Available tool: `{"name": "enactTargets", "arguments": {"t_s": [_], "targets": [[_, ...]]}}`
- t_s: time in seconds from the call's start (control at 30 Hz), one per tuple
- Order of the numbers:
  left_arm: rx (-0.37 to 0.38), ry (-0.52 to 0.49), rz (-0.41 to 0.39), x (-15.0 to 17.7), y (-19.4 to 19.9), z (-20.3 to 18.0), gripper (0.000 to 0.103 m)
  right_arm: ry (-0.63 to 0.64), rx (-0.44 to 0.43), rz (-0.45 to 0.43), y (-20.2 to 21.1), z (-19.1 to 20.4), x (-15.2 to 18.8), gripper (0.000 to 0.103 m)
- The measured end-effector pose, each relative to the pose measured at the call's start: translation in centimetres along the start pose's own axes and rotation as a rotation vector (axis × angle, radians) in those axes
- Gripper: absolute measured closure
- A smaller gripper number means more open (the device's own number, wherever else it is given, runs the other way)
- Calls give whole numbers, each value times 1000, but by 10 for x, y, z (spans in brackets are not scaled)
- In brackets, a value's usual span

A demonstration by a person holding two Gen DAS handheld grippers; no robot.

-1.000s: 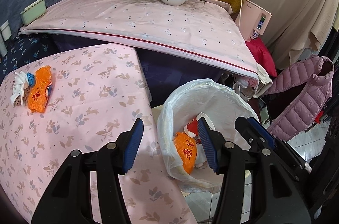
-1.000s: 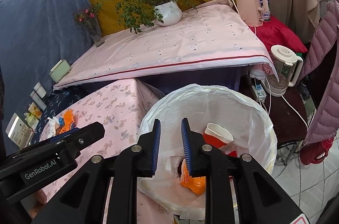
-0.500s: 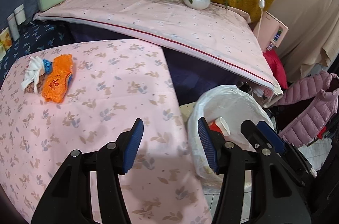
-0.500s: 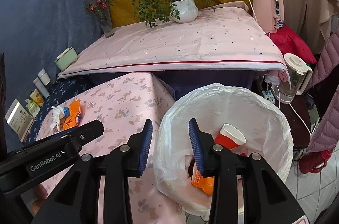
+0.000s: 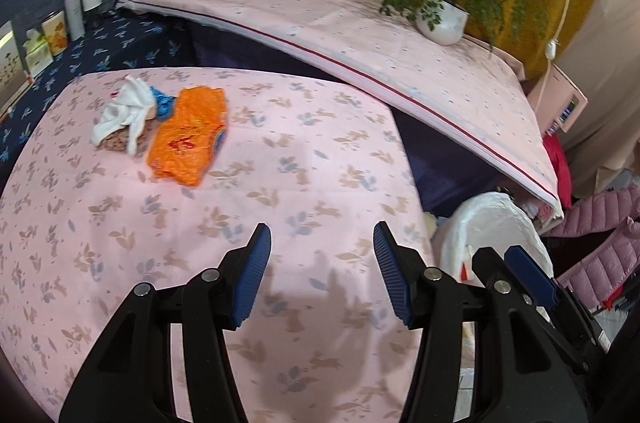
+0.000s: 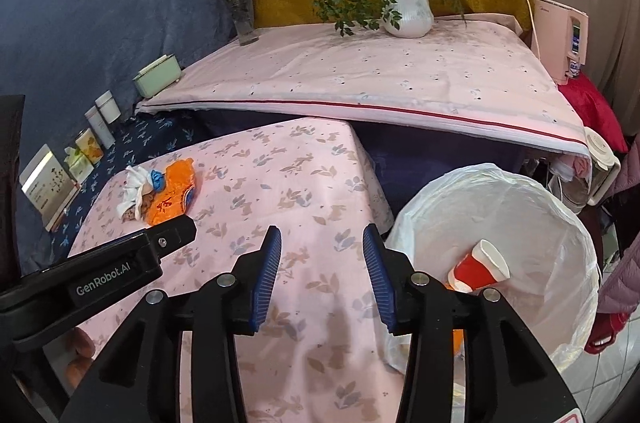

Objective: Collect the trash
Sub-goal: 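Move both open tools back to the glove and second orange bag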

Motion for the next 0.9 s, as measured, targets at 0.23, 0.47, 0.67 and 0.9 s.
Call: {"name": "enactTargets", "arguments": {"t_s": [0.23,0.47,0.67,0.9], "targets": [[-41,83,15,-8,-14,53,52,42,-39,58,-29,39,4,60],[-99,159,28,-18,-32,113,50,79,-80,104,-58,77,3,53],[-151,206,16,-35,-45,159,35,90,-112,150,-96,103,-5,49],[-165,248,3,-66,-66,189,16,102,-137,200,-147,129,-13,43]]}}
Point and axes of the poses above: each gripper's, at about its wrist camera, not at the fingertips, and y roughly against the way its jaws point, z to its left, x to its underside, the point moved 3 cm from there along -y, roughly the way its jaws point, and after that the axes turned 15 degrees about -x, right-handed, at the moved point
